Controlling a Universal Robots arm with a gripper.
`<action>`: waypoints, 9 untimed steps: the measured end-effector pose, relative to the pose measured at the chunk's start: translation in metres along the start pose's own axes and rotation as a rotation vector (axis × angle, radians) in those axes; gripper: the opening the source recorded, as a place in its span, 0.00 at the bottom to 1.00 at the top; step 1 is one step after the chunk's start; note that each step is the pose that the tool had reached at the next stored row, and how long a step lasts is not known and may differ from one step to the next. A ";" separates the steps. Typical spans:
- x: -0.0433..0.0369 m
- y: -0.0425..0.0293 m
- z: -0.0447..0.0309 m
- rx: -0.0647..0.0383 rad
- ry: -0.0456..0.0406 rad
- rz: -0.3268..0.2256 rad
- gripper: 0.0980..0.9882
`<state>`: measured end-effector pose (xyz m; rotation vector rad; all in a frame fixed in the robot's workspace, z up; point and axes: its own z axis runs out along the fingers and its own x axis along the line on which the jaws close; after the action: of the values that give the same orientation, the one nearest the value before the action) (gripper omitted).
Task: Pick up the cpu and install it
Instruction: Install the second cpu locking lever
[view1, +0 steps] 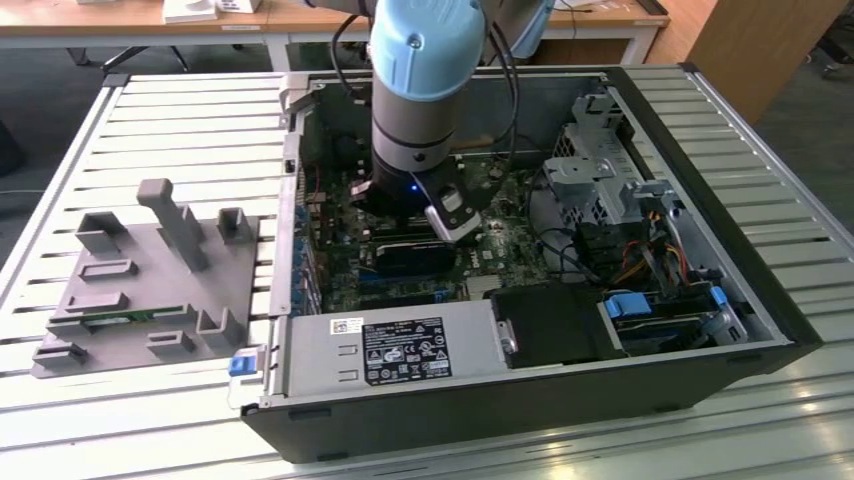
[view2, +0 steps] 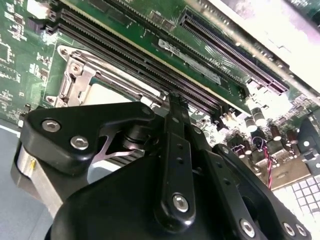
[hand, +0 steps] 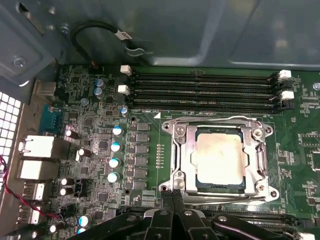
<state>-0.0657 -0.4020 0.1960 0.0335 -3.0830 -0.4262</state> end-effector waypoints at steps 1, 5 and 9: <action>0.0002 -0.0002 0.0009 -0.006 -0.0002 0.000 0.01; 0.0004 -0.0010 0.0037 -0.035 -0.0007 -0.001 0.01; 0.0022 -0.0016 0.0063 -0.051 -0.0011 -0.001 0.01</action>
<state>-0.0681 -0.4019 0.1895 0.0344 -3.0718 -0.5051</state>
